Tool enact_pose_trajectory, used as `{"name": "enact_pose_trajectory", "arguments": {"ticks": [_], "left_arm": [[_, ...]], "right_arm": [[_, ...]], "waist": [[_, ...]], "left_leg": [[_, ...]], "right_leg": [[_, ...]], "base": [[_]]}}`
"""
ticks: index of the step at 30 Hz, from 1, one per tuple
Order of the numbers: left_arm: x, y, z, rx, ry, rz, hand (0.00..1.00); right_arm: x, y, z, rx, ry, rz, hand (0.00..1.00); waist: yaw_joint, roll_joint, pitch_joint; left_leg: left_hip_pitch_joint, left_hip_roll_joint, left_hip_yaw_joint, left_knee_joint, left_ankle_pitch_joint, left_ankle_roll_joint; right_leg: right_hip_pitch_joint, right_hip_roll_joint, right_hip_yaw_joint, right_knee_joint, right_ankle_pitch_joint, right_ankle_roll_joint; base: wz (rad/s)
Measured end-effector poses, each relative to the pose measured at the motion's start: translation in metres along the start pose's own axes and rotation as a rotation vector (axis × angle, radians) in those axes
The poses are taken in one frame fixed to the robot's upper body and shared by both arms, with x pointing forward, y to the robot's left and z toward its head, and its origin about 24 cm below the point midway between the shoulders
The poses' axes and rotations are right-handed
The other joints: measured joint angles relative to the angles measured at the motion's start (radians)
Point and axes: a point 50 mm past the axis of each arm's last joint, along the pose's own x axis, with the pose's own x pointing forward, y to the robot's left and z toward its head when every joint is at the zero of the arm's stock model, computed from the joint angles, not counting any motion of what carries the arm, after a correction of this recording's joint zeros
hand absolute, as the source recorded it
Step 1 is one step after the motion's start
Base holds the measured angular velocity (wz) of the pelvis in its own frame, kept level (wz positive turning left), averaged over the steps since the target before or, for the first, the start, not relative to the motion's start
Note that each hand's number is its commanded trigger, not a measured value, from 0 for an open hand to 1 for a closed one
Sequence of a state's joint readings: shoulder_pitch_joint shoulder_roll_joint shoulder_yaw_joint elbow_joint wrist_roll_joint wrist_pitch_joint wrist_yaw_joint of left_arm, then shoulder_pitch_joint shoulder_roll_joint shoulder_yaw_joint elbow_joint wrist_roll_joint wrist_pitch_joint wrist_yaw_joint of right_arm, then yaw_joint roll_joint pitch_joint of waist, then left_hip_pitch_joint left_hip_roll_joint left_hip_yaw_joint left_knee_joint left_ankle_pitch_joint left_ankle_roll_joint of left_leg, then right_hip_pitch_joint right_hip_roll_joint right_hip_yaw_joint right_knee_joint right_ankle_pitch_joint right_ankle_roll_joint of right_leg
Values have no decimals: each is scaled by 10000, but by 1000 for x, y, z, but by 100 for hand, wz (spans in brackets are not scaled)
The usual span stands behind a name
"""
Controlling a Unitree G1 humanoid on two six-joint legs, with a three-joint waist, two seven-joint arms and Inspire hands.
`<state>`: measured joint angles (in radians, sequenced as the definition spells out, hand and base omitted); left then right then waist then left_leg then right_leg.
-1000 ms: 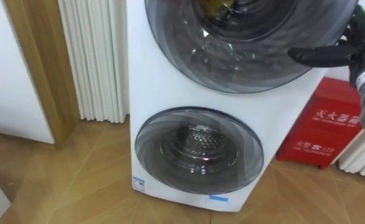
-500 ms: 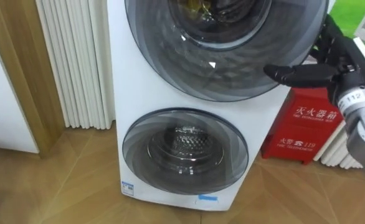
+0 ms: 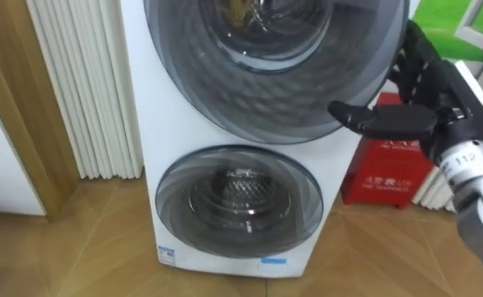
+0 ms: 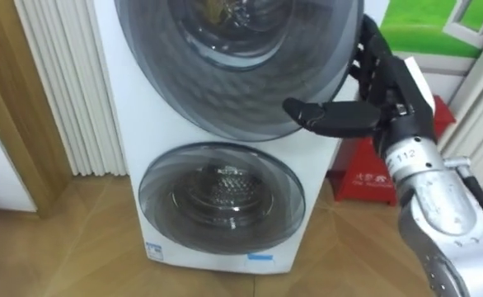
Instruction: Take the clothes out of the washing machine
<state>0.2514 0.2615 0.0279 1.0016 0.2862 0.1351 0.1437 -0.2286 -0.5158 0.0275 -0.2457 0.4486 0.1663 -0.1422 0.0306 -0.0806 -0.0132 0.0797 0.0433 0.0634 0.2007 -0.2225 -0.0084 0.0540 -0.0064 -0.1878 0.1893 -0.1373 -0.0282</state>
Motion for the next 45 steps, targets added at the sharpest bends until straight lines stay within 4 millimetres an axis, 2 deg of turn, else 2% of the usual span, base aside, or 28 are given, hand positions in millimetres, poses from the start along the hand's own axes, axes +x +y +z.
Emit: {"name": "enact_pose_trajectory", "arguments": {"ticks": [8, 12, 15, 20, 25, 29, 34, 38, 45], "left_arm": [[0, -1, 1, -23, -242, -42, 0], [0, -4, 1, 157, -265, -176, 0], [0, -4, 1, 122, -403, -193, 0], [0, -5, 5, 113, -545, -225, 0], [1, -5, 7, 95, -576, -219, 0], [1, -5, 7, 68, -554, -224, 0], [1, -6, 7, 100, -549, -265, 0], [0, -9, 9, 191, -556, -353, 0], [0, -13, 5, -51, -302, -513, 0]], "right_arm": [[-8, 22, 38, 23, -1816, 1469, 0], [-14, 36, 48, 144, -2519, 2544, 0], [-18, 47, 53, 237, -2890, 3496, 0], [-28, 67, 62, 791, -3373, 5296, 0], [-35, 82, 61, 989, -3440, 6923, 0], [-38, 85, 61, 946, -3479, 7677, 0], [-41, 90, 60, 974, -3466, 8383, 0], [-44, 96, 59, 1064, -3468, 8918, 0], [-46, 103, 60, 1528, -3730, 9318, 0]], "waist": [[18, -147, 49], [5, -161, 75], [80, -212, 141], [329, -351, 150], [538, -355, 147], [629, -331, 155], [605, -225, 120], [594, -128, 133], [628, -118, 130]], "left_leg": [[106, 33, 165, -132, 0, -1], [131, 39, 197, -159, 0, -1], [135, 44, 195, -166, 1, -3], [109, 37, 188, -182, -2, -3], [96, 39, 151, -195, -2, -2], [89, 40, 140, -190, -2, -2], [95, 39, 145, -175, -1, -2], [98, 39, 151, -153, -1, -2], [98, 43, 145, -160, -1, -2]], "right_leg": [[-33, 65, 217, -26, 0, -2], [-26, 74, 251, -30, 0, -2], [-20, 81, 311, -29, 0, -3], [-36, 78, 340, -62, 0, -2], [-36, 77, 316, -56, 0, -2], [-35, 74, 305, -53, 1, -3], [-28, 70, 320, -42, 2, -5], [-21, 70, 337, -30, 3, -7], [-19, 72, 328, -27, 3, -6]], "base": [[-6], [-1], [0], [0], [4], [1], [0], [0], [0]]}}
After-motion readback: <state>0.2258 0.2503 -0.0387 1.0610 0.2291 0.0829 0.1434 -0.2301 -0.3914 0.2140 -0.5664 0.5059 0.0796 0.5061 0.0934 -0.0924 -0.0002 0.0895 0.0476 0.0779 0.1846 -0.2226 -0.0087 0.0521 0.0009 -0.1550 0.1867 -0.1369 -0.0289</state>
